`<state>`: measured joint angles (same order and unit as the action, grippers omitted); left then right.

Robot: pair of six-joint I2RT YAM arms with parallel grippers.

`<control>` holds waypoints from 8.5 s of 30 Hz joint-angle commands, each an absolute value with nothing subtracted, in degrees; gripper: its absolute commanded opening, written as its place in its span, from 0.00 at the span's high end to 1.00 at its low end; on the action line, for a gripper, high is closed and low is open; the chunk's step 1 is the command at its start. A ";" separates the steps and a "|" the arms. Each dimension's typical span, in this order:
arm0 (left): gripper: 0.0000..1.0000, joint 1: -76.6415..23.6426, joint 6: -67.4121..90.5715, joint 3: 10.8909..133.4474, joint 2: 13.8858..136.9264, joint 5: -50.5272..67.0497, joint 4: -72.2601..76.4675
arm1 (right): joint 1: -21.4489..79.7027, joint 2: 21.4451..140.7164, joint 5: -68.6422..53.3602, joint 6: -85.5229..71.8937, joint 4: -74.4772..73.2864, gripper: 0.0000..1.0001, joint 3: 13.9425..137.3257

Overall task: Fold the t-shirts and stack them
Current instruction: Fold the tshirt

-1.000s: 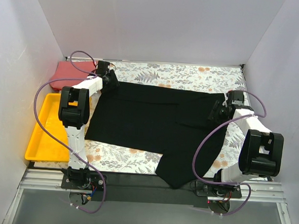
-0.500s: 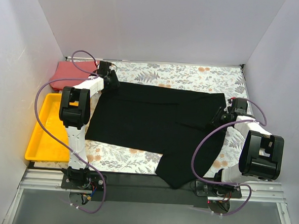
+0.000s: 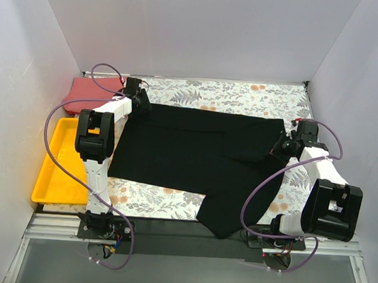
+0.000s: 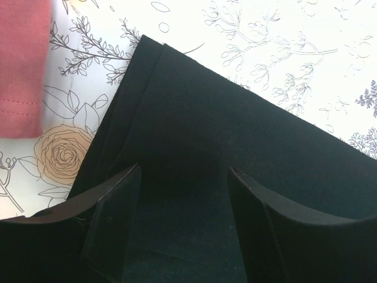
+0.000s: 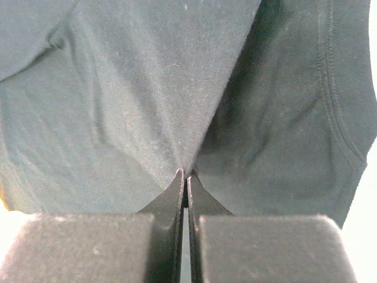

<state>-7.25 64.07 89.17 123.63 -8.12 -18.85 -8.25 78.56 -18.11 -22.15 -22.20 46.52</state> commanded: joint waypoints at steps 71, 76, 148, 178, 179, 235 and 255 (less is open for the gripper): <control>0.41 -4.83 60.38 88.16 124.89 -10.72 -27.42 | -19.77 105.28 -27.68 -29.97 2.81 0.44 65.91; 0.41 -4.83 60.12 87.72 124.98 -10.72 -27.16 | -20.13 110.38 -30.67 -32.25 5.53 0.45 69.52; 0.36 -4.13 58.26 96.42 124.29 -9.76 -30.50 | -22.77 124.12 -31.30 -21.74 0.91 0.68 86.75; 0.39 -5.10 69.43 79.90 107.67 -15.30 -30.67 | -5.43 85.50 -9.32 -25.30 -12.05 0.50 42.98; 0.39 -5.10 69.96 79.81 107.67 -15.03 -30.59 | -6.15 86.04 -8.53 -26.53 -11.61 0.51 43.07; 0.52 -5.19 73.21 79.72 110.30 -8.88 -28.92 | 22.15 101.07 10.55 -0.18 -15.64 0.65 63.72; 0.52 -5.19 71.98 81.83 110.21 -10.19 -30.32 | 23.47 93.52 10.46 -0.18 -21.09 0.99 63.54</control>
